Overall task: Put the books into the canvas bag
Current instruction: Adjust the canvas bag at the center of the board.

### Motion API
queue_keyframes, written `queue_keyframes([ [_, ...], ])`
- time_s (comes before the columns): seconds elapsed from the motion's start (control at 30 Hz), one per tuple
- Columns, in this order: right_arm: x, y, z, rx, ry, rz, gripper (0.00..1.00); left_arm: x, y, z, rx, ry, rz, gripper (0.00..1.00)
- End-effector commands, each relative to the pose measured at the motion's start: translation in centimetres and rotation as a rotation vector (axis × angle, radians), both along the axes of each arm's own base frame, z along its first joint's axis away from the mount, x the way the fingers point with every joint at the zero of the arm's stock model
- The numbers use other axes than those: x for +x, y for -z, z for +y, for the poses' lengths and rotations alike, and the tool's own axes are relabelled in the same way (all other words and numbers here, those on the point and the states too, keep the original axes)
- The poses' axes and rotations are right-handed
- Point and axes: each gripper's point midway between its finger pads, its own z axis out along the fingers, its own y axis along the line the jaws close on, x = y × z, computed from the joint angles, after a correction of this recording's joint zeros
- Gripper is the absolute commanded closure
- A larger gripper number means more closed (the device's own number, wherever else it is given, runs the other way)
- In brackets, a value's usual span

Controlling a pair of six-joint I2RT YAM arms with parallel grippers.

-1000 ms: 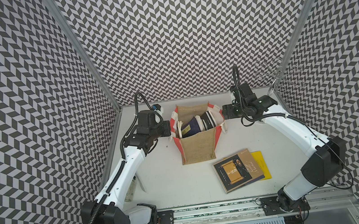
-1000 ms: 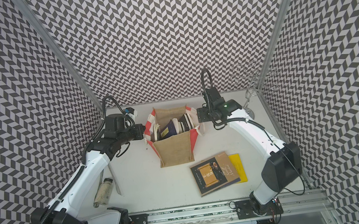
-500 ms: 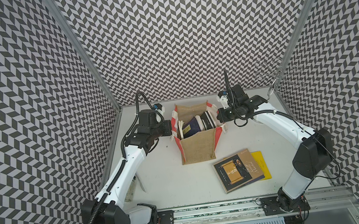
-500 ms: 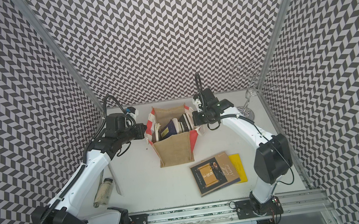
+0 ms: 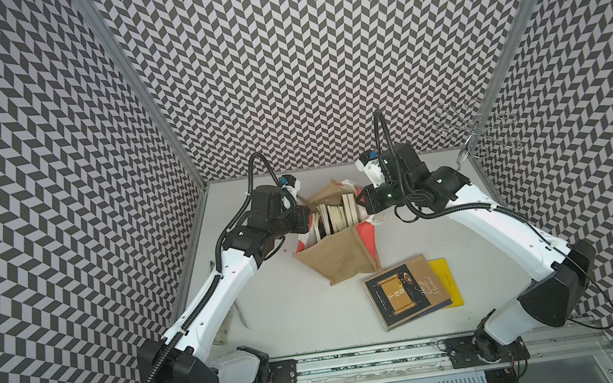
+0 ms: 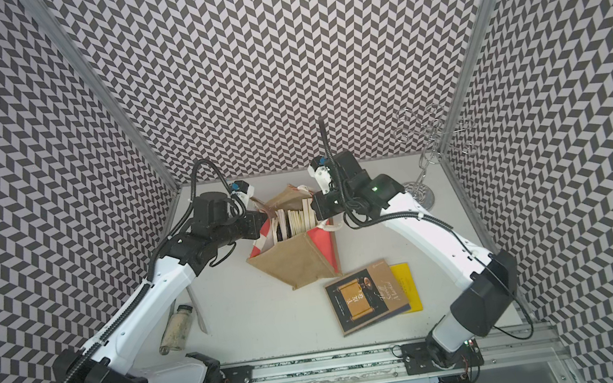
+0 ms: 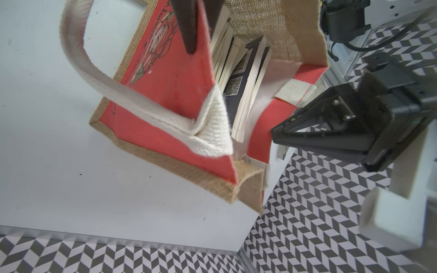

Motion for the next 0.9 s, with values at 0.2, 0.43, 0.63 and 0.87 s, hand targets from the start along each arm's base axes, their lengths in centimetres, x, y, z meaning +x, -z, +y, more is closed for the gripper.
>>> queue_keyframes([
  [0.2, 4.3, -5.2, -1.7, 0.147, 0.103, -0.262, 1.0, 2.0, -2.5, 3.2, -0.042, -0.129, -0.061, 1.0],
  [0.43, 2.5, -8.7, -2.0, 0.247, 0.042, -0.397, 1.0, 2.5, -2.8, 5.2, 0.0, -0.214, -0.075, 1.0],
  [0.63, 1.6, -10.8, -0.9, 0.289, -0.05, -0.447, 1.0, 1.7, -6.2, 5.5, -0.026, -0.172, -0.16, 1.0],
  [0.87, 1.4, -10.9, 0.1, 0.333, -0.097, -0.436, 1.0, 0.7, -11.0, 5.4, -0.047, -0.129, -0.238, 0.76],
])
